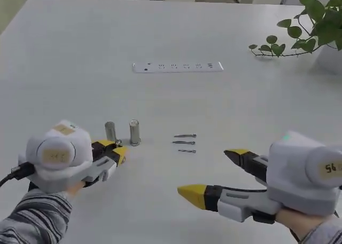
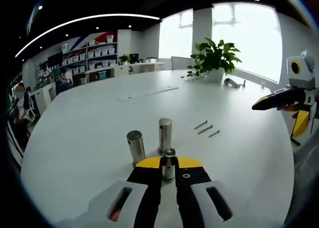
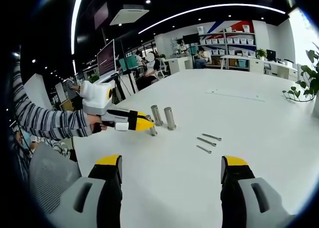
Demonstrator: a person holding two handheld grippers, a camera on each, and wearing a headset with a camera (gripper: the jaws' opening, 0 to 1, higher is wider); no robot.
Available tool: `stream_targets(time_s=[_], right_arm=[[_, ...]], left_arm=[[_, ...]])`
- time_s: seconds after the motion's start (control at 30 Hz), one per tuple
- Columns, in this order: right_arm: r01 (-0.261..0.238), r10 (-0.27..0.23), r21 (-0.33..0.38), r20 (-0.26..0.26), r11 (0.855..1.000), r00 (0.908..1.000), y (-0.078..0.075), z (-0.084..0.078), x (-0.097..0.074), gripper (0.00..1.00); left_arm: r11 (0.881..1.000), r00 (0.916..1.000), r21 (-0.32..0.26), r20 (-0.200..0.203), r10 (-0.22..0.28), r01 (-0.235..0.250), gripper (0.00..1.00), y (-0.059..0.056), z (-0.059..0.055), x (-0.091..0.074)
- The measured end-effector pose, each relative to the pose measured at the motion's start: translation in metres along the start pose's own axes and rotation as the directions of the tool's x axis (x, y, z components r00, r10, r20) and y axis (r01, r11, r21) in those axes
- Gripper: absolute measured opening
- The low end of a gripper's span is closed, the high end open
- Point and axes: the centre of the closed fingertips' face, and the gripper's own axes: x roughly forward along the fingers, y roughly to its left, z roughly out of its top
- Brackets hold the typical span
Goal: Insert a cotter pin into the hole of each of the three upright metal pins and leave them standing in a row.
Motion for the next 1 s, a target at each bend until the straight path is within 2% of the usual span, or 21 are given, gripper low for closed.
stream_targets(time_s=[0.2, 0.43, 0.73, 0.83, 1.0], right_arm=[[-0.001, 0.001, -0.002, -0.001, 1.0, 1.0, 0.001, 0.0, 0.0, 0.79], [0.0, 0.0, -0.002, -0.003, 1.0, 1.0, 0.001, -0.001, -0.002, 0.79], [0.011, -0.011, 0.002, -0.006, 1.0, 0.9999, 0.001, -0.002, -0.005, 0.79], [0.013, -0.013, 0.006, -0.008, 1.0, 0.9999, 0.001, -0.004, -0.006, 0.79], [0.02, -0.02, 0.011, -0.005, 1.0, 0.9998, 0.001, -0.004, -0.008, 0.78]], left_arm=[[0.999, 0.9998, 0.03, -0.003, -0.02, 0.02, 0.05, -0.003, 0.0, -0.001], [0.996, 0.9974, 0.054, -0.006, -0.071, 0.072, 0.05, -0.017, 0.0, 0.0], [0.99, 0.9924, 0.074, 0.006, -0.123, 0.122, 0.05, -0.039, 0.002, 0.002], [0.983, 0.988, 0.1, 0.0, -0.154, 0.154, 0.05, -0.05, 0.001, 0.002], [0.975, 0.9827, 0.125, -0.007, -0.185, 0.184, 0.05, -0.063, -0.001, 0.002]])
